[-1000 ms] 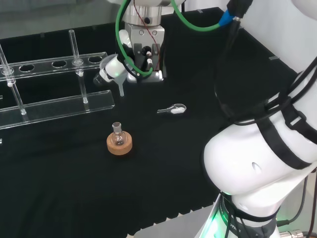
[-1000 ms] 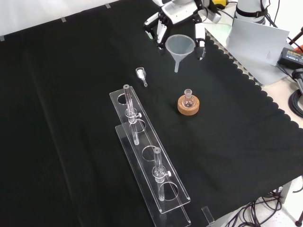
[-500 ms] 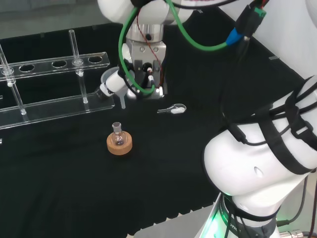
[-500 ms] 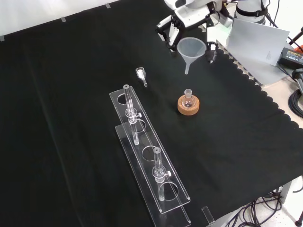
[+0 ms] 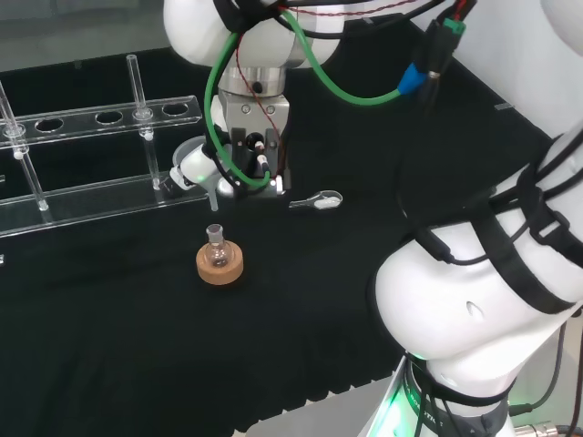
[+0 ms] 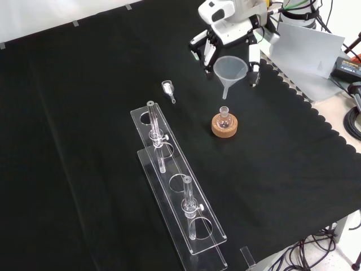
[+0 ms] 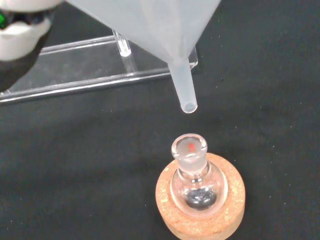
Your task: Place the funnel on the round-bottom flask.
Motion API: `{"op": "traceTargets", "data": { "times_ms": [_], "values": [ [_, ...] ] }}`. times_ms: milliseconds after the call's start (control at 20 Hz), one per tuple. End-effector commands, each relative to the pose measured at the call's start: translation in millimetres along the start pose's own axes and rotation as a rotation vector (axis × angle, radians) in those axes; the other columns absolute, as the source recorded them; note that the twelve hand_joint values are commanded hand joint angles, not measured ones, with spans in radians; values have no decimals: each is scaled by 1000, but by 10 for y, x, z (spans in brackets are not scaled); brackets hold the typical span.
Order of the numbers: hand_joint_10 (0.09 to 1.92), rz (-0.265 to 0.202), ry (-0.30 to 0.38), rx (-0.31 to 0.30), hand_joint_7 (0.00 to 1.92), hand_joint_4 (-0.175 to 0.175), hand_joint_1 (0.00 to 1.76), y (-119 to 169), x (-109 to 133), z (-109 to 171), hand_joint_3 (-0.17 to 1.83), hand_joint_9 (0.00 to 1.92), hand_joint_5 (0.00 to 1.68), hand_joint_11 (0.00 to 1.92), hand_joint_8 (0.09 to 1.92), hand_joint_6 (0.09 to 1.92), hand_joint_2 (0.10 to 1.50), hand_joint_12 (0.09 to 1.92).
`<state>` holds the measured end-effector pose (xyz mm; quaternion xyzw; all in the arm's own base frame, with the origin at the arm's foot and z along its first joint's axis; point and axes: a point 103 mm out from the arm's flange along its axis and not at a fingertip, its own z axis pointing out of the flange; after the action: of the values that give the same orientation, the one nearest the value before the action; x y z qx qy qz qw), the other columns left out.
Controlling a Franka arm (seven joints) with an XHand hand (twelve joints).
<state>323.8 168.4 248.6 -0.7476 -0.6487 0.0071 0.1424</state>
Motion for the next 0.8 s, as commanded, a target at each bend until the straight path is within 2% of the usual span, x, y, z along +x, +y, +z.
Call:
{"op": "traceTargets", "data": {
  "times_ms": [50, 250, 400, 600, 800],
  "values": [
    [352, 11, 11, 9, 1219, 22, 940, 160, 18, 62, 684, 1068, 956, 117, 564, 638, 484, 1561],
    [352, 2, -19, 9, 1220, 22, 940, 250, -18, 88, 685, 1069, 957, 117, 564, 636, 484, 1561],
    [352, 11, -20, 14, 1222, 22, 941, 309, -52, 89, 685, 1069, 958, 116, 564, 636, 485, 1561],
    [352, 67, -16, 3, 1224, 21, 941, 348, -112, 73, 686, 1071, 961, 116, 563, 636, 486, 1561],
    [352, 69, -20, -1, 1225, 21, 940, 316, -113, 72, 687, 1070, 964, 115, 563, 634, 487, 1561]
  ]
}}
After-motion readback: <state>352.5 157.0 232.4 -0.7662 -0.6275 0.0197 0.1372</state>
